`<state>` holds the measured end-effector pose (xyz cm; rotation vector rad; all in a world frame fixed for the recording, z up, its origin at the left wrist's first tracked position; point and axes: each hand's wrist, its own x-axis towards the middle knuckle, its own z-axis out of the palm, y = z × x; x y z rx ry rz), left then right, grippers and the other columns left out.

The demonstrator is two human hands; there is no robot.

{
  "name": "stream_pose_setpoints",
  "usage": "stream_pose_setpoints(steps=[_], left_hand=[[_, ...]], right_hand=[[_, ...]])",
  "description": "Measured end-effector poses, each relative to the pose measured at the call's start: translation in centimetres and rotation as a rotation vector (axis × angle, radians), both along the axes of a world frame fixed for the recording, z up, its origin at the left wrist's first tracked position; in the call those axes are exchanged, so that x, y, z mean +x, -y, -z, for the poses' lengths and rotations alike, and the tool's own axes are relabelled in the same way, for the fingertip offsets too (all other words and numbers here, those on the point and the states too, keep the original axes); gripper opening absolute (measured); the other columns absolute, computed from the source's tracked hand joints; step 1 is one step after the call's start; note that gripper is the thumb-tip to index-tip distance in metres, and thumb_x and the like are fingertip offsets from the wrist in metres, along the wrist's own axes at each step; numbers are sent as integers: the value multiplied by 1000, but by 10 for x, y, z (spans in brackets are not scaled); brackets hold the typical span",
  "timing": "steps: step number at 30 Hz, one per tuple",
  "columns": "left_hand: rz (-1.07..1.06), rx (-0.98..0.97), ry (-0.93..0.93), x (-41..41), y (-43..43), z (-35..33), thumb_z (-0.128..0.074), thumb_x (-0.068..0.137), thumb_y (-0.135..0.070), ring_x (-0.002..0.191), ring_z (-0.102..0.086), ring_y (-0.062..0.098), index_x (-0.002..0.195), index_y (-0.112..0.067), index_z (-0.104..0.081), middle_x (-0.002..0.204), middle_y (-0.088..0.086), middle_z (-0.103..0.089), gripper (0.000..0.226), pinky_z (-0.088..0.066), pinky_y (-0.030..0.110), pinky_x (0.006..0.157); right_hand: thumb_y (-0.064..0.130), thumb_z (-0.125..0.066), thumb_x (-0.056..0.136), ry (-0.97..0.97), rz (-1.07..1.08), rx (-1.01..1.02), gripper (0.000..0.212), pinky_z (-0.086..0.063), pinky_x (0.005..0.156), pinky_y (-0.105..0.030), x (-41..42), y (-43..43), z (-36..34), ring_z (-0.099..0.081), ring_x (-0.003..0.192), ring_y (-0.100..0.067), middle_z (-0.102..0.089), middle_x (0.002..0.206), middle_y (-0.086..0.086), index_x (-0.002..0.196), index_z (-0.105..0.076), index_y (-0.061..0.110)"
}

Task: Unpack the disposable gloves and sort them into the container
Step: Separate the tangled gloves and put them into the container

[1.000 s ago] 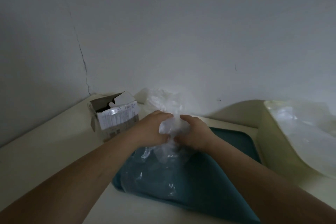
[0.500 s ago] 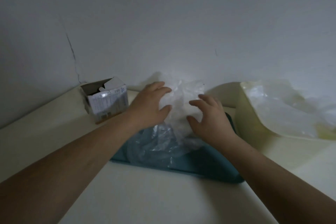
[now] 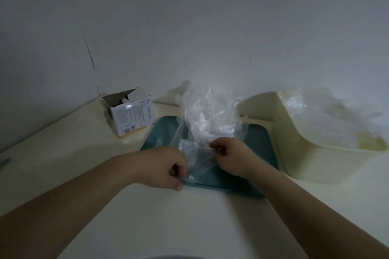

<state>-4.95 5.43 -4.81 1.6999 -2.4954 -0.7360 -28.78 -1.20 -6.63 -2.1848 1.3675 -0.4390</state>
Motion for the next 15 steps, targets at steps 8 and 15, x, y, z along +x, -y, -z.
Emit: stream_pose_setpoints(steps=[8, 15], left_hand=[[-70, -71, -122, 8, -4, -26, -73, 96, -35, 76, -62, -3, 87, -39, -60, 84, -26, -66, 16, -46, 21, 68], [-183, -54, -745, -23, 0, -71, -72, 97, -11, 92, -77, 23, 107, -18, -72, 96, 7, -79, 12, -62, 37, 86]], right_hand=[[1, -84, 79, 213, -284, 139, 61, -44, 85, -4, -13, -12, -23, -61, 102, 16, -63, 120, 16, 131, -59, 18], [19, -89, 80, 621, -257, 180, 34, -58, 94, -35, -2, -29, -47, -73, 104, -25, -78, 108, -5, 112, -77, 15]])
